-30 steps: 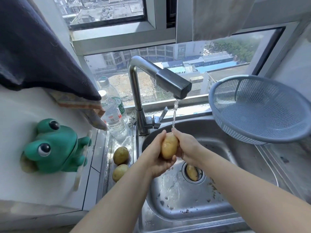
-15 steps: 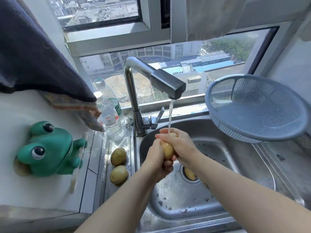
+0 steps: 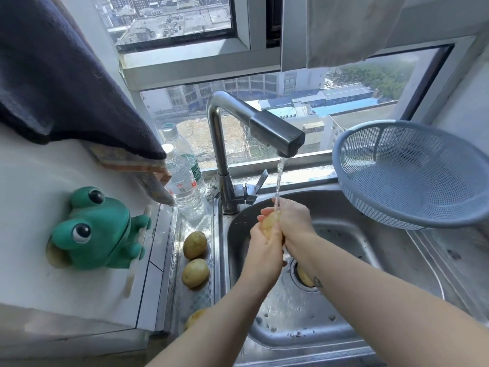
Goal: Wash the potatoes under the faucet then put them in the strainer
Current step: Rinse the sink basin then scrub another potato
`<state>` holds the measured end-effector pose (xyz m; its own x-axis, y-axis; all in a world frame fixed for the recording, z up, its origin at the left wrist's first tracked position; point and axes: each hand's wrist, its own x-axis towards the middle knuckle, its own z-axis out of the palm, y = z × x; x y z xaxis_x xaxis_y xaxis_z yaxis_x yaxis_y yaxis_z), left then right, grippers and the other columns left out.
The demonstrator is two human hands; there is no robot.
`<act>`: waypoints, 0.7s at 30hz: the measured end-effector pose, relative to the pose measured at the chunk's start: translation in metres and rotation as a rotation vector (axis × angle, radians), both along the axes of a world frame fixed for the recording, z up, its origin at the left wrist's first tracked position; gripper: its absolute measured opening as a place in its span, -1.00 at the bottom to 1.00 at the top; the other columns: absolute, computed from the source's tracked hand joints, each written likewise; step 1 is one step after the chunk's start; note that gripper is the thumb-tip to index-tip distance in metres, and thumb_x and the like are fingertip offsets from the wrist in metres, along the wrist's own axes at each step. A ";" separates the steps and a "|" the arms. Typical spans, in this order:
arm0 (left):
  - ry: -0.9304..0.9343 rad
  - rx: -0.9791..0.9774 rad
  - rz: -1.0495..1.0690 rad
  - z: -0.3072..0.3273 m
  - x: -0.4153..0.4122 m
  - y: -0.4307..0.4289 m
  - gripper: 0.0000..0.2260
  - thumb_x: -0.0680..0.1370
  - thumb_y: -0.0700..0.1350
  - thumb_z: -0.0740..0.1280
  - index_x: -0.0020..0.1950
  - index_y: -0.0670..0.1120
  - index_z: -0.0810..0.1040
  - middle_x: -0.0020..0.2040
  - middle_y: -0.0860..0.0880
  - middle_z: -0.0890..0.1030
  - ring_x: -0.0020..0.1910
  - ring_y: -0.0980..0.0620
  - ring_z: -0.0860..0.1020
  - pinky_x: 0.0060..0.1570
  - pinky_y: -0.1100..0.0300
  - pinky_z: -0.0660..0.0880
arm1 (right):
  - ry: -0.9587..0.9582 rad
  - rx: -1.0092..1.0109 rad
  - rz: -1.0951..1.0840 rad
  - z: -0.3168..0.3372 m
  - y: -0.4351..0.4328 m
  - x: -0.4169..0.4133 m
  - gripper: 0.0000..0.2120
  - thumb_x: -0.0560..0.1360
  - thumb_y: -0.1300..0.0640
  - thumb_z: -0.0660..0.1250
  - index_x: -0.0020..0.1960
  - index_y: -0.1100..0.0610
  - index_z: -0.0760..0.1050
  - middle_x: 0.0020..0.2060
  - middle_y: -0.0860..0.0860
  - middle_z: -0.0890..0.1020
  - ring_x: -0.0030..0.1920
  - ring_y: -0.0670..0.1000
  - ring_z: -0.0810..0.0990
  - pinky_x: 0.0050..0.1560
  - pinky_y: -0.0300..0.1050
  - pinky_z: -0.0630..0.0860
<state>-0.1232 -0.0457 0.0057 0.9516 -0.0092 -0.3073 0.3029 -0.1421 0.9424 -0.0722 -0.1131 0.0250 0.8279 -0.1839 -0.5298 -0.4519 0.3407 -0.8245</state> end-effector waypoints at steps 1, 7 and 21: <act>-0.005 -0.017 0.000 -0.001 0.001 -0.001 -0.60 0.61 0.18 0.12 0.15 -0.14 0.45 -0.13 -0.08 0.57 -0.29 0.16 0.47 -0.42 0.33 0.41 | -0.008 0.011 0.020 0.002 0.000 -0.001 -0.80 0.63 0.19 0.09 0.09 0.16 0.47 -0.27 0.11 0.63 -0.24 0.07 0.63 -0.08 0.03 0.60; 0.287 -0.291 0.166 0.011 0.011 0.013 -0.59 0.63 0.17 0.06 -0.17 -0.06 0.50 -0.53 -0.02 0.42 -0.59 0.11 0.23 -0.58 0.32 0.16 | -0.223 -0.199 0.323 0.007 -0.007 -0.018 -0.70 0.64 0.09 0.06 0.09 0.13 0.55 -0.09 0.05 0.69 -0.12 0.02 0.65 -0.13 -0.11 0.59; 0.682 -0.468 -0.012 0.016 0.018 0.017 -0.45 0.51 0.37 0.12 -0.40 -0.06 0.41 -0.54 -0.04 0.30 -0.69 0.15 0.11 -0.59 0.42 0.10 | -0.476 -0.613 0.410 -0.003 -0.013 -0.021 -0.80 0.52 0.06 0.31 -0.10 0.22 0.50 -0.21 0.07 0.66 -0.19 -0.01 0.62 -0.17 -0.26 0.51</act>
